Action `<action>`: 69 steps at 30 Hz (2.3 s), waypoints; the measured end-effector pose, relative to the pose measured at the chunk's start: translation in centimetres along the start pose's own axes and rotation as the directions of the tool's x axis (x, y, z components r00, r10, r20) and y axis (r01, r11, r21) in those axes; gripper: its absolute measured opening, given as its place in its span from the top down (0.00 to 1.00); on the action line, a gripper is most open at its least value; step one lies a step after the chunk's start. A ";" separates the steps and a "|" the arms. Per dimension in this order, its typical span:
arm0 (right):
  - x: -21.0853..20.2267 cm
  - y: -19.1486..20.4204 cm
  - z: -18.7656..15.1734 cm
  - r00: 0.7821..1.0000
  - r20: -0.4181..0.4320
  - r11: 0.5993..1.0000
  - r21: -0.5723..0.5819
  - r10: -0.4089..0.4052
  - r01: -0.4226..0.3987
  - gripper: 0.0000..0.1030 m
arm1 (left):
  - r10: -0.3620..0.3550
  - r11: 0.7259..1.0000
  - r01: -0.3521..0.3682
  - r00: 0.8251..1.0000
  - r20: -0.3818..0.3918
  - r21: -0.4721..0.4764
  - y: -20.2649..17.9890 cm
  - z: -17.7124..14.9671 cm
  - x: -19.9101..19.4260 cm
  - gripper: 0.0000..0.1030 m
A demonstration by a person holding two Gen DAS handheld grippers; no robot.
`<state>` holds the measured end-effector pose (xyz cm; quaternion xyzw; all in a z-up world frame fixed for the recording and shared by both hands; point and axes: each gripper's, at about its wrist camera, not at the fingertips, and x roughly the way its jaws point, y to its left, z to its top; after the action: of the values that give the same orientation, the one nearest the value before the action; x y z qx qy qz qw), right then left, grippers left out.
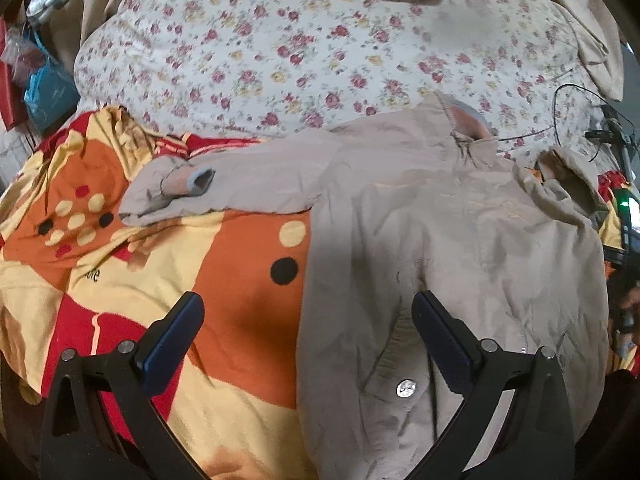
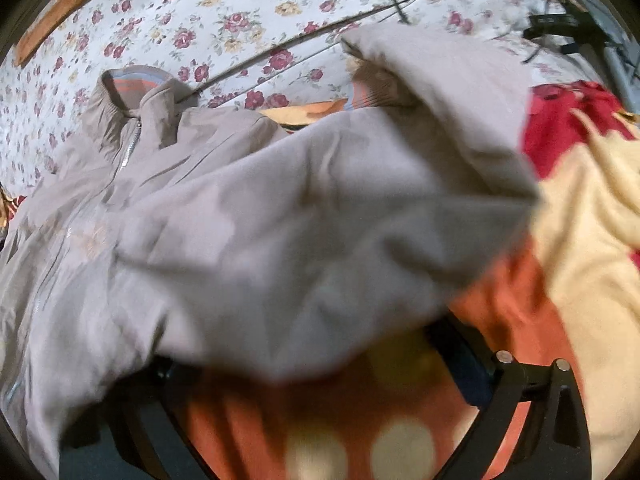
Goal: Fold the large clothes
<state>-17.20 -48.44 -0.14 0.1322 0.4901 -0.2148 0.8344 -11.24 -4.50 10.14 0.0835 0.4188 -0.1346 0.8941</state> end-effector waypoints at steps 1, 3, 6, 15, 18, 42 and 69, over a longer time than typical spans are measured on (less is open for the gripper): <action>-1.3 0.2 -0.6 1.000 0.006 1.000 -0.006 -0.028 0.028 0.03 | -0.008 1.000 0.009 1.000 0.005 -0.001 -0.2 0.0 -0.1 0.00; -3.8 0.6 -1.4 0.999 0.015 0.998 -0.036 -0.050 0.051 0.03 | -0.032 0.999 0.032 0.999 0.010 -0.006 -0.7 0.0 -0.4 0.00; -8.4 1.2 -2.8 0.996 0.075 0.998 -0.050 -0.039 0.043 0.03 | -0.061 0.998 0.061 0.998 0.010 -0.006 -1.6 -0.1 -0.7 0.00; -16.6 4.7 -4.0 0.995 0.095 0.993 -0.119 0.005 0.006 0.02 | -0.097 0.995 0.097 0.995 0.022 0.019 -2.7 0.7 -1.7 0.00; -17.8 6.2 -4.2 0.996 0.094 0.989 -0.149 0.011 0.003 0.03 | -0.098 0.995 0.097 0.995 0.023 0.019 -2.4 0.6 -1.8 0.00; -12.1 20.6 -3.2 0.961 0.069 0.956 -0.146 0.267 -0.254 0.03 | -0.002 0.999 0.004 0.999 0.039 -0.052 0.7 1.5 0.5 0.00; -9.5 22.6 -3.6 0.977 0.105 0.965 -0.209 0.184 -0.159 0.03 | 0.012 0.997 -0.010 0.999 0.030 -0.079 1.6 1.9 2.9 0.00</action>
<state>-12.95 -24.96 6.67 0.0762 0.4434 -0.0991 0.8875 -7.55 -4.02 9.18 0.0484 0.4095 -0.1145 0.9038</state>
